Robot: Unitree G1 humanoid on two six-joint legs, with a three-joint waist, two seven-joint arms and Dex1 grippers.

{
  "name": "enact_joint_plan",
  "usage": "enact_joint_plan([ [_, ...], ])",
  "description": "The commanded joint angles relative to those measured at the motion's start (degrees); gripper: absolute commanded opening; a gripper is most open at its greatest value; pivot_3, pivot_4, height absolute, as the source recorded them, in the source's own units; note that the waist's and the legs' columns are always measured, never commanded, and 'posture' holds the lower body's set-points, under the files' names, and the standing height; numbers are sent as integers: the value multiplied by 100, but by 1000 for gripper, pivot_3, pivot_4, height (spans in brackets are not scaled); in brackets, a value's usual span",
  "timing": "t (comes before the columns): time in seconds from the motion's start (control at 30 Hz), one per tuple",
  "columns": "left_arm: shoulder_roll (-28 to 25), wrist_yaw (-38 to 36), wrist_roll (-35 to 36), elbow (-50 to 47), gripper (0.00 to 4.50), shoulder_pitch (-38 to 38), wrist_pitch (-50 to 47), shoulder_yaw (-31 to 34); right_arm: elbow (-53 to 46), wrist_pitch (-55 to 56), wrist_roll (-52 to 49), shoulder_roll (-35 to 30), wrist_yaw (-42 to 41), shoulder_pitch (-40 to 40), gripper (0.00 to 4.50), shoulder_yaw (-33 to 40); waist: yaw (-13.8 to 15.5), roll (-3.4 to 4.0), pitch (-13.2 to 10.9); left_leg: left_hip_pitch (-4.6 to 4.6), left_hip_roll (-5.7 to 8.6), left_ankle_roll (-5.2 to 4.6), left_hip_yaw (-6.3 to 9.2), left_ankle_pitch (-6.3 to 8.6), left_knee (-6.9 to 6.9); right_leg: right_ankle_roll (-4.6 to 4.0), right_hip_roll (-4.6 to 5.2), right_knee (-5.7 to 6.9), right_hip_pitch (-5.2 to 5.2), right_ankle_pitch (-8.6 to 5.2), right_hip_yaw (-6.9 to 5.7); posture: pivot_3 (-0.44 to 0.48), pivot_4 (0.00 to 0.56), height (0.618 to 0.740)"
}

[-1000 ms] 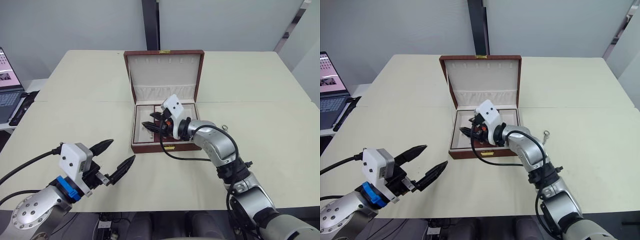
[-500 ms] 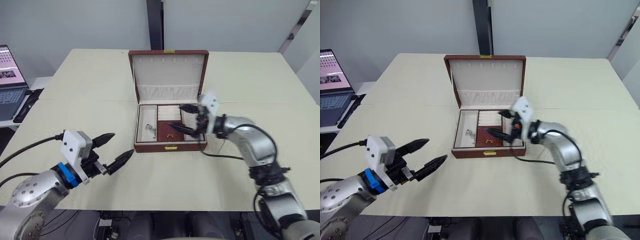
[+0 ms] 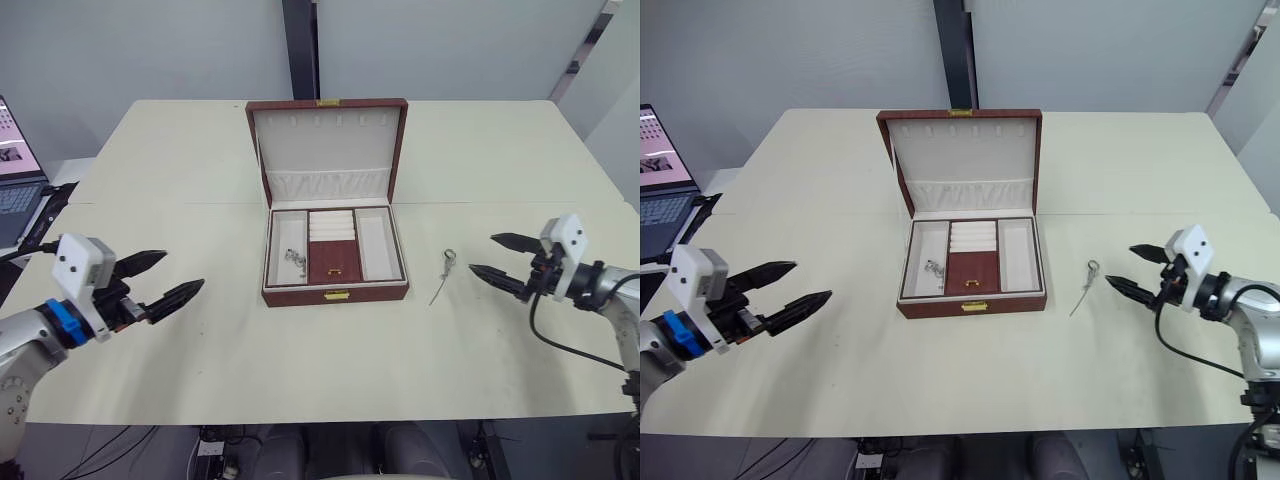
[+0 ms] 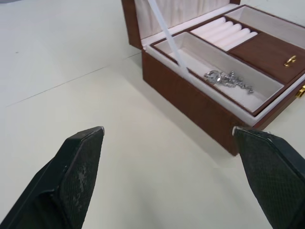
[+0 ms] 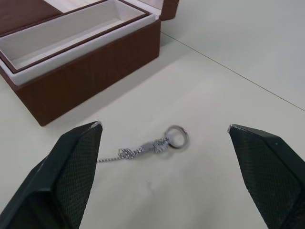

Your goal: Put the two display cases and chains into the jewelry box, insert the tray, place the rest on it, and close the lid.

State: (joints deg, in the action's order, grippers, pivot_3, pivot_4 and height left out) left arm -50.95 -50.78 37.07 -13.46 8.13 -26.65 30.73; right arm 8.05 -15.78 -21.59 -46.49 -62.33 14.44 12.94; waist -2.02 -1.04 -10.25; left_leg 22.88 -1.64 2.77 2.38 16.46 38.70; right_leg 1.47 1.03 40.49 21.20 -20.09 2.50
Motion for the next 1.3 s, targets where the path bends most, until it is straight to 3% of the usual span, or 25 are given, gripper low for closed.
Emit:
enact_joint_plan([
  [0.03,-273,-303,-168,415,4500,-24,232,433,198,158,-45,-350,-204,-233,4486,363,15,-1,-1,1,0,0,1,0,0,0,0,-2,0,0,0,0,150,740],
  [0.3,-507,-672,-440,1246,4500,-165,544,624,569,232,2,-501,-121,-491,4486,570,12,0,-1,-1,1,0,-5,0,0,0,2,0,0,0,-2,0,150,740],
  [0.83,-355,-703,-464,967,4500,-114,435,535,173,-33,-158,-269,300,-622,4486,584,14,0,-1,0,0,0,-4,0,1,0,3,1,0,0,0,0,150,740],
  [1.1,134,-517,-162,-775,4500,-32,44,-463,-1970,-1059,-387,921,2153,-1143,4486,587,18,1,0,5,1,1,4,0,2,1,5,2,-4,0,13,0,150,740],
  [1.3,291,-432,-200,-1211,4500,-216,-33,-1106,-2943,-1304,75,1743,3383,-1301,4486,120,20,2,0,3,1,2,9,-1,2,1,2,7,-2,0,11,0,150,740],
])
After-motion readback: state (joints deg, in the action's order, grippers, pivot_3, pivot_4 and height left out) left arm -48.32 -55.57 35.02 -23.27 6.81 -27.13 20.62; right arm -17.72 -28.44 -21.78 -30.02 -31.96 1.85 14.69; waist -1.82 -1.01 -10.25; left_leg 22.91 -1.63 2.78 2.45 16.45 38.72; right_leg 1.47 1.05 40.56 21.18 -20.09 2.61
